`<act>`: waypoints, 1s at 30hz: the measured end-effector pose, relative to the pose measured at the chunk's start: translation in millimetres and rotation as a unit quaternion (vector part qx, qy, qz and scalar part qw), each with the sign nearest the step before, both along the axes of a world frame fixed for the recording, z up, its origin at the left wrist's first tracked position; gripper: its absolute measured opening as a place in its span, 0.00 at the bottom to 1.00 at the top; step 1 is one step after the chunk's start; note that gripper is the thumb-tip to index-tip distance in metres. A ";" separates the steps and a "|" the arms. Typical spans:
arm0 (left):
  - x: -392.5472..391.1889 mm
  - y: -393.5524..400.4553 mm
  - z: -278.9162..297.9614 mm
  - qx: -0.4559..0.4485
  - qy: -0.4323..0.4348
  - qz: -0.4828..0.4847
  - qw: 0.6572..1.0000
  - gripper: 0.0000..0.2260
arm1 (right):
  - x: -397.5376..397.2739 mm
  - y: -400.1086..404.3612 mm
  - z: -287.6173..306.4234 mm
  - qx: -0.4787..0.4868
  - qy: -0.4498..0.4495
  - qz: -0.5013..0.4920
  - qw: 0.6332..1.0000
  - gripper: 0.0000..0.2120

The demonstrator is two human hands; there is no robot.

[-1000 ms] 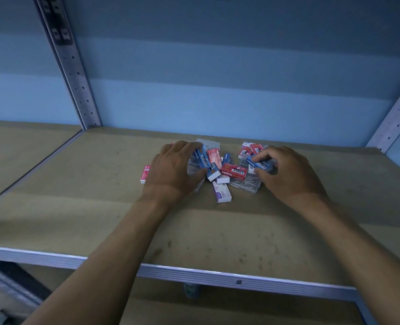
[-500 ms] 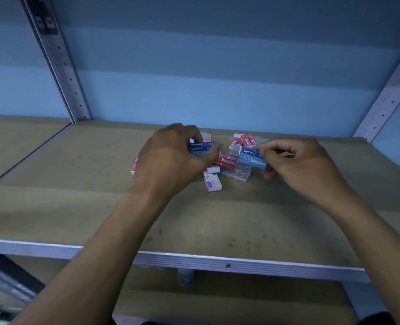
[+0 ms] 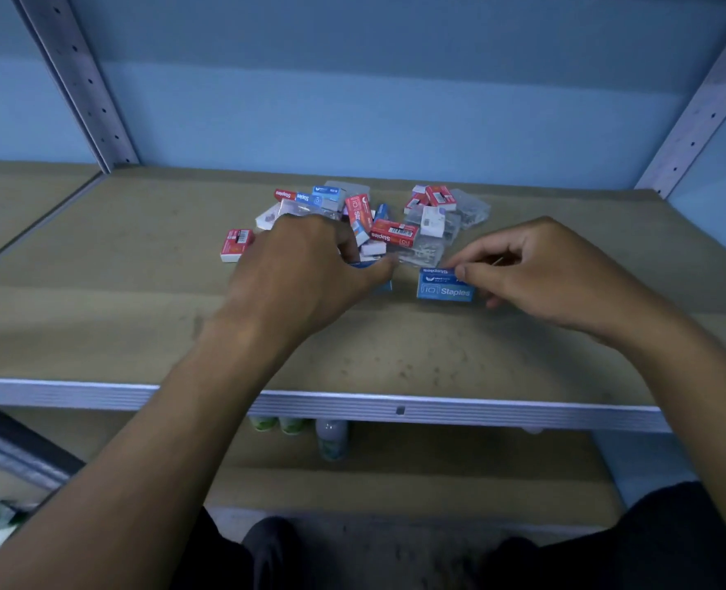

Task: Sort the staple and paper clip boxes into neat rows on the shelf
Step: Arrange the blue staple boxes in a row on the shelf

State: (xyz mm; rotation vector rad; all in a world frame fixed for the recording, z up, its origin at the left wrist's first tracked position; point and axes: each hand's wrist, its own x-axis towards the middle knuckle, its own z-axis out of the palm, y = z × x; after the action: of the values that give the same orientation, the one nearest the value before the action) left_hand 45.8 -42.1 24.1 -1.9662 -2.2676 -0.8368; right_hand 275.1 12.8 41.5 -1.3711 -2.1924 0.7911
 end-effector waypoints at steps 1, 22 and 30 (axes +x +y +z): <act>0.6 -0.4 -0.5 -0.005 0.003 -0.004 1.000 0.21 | -0.2 0.1 -0.8 -0.005 -0.004 0.004 1.000 0.06; -17.2 -11.5 6.4 -0.020 -0.073 -0.105 0.992 0.11 | 5.1 2.3 -5.9 -0.037 -0.016 0.045 0.998 0.07; -21.2 -16.5 3.7 -0.070 -0.101 -0.203 0.971 0.09 | 1.9 2.7 -8.5 -0.022 0.001 0.059 0.998 0.06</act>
State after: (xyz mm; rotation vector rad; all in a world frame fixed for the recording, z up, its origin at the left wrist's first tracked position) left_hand 24.6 -58.5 27.8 -2.5764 -2.1010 -0.9693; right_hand 277.0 15.5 32.9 -1.2704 -2.2849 0.8875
